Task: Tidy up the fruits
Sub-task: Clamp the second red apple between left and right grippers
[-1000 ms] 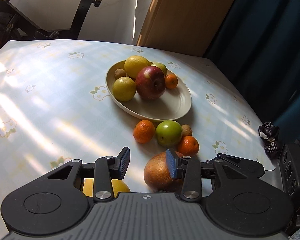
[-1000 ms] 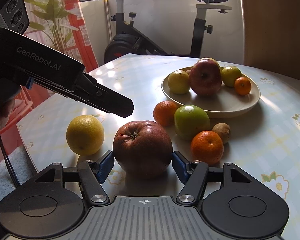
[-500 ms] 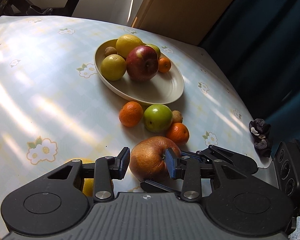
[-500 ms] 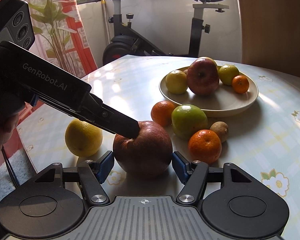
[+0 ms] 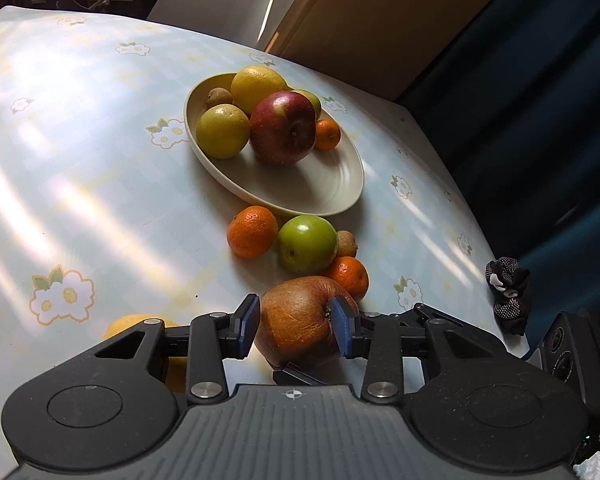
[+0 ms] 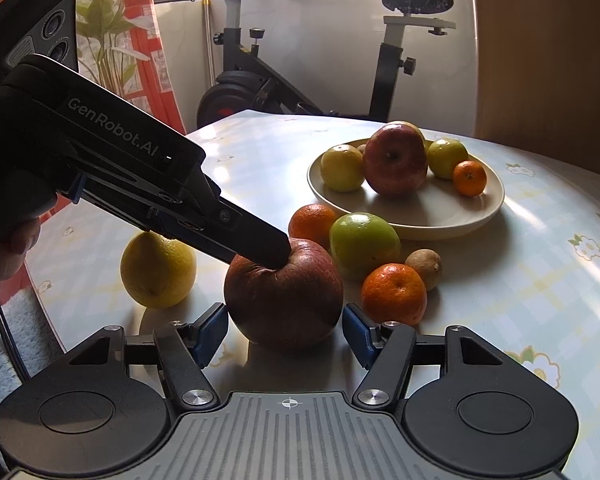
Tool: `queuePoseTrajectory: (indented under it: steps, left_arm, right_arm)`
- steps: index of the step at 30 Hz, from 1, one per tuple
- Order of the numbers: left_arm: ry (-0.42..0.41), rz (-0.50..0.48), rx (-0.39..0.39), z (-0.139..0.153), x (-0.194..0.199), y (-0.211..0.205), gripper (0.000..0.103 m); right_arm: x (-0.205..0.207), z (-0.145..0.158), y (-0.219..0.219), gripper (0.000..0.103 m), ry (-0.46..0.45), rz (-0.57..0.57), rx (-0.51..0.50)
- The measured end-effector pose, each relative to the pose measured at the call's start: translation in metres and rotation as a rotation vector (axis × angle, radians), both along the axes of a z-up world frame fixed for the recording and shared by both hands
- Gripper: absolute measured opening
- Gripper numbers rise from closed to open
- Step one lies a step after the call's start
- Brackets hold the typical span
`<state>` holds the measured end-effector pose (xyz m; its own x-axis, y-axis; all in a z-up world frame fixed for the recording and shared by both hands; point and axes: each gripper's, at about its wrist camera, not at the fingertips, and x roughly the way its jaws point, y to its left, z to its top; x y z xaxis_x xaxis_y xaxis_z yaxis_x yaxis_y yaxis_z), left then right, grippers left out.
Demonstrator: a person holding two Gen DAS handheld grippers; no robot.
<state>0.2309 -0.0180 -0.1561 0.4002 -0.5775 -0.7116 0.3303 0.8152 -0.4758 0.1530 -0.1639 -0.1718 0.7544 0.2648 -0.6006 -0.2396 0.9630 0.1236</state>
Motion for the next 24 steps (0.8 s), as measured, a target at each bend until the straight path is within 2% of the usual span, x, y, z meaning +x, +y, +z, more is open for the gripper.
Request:
queuePoseTrajectory:
  steps: [6,15,24]
  left_arm:
    - [-0.015,0.006,-0.006,-0.001,0.0,-0.003,0.041]
    - [-0.015,0.023,-0.019,-0.001,0.0,-0.004,0.041]
    - [-0.048,0.026,-0.056,0.026,0.006,-0.002,0.04]
  right_arm:
    - [0.0,-0.001,-0.002,0.058,-0.009,-0.01,-0.005]
    - [0.0,0.001,-0.01,0.056,-0.014,-0.027,0.061]
    - [0.007,0.03,-0.021,0.056,-0.078,-0.033,0.071]
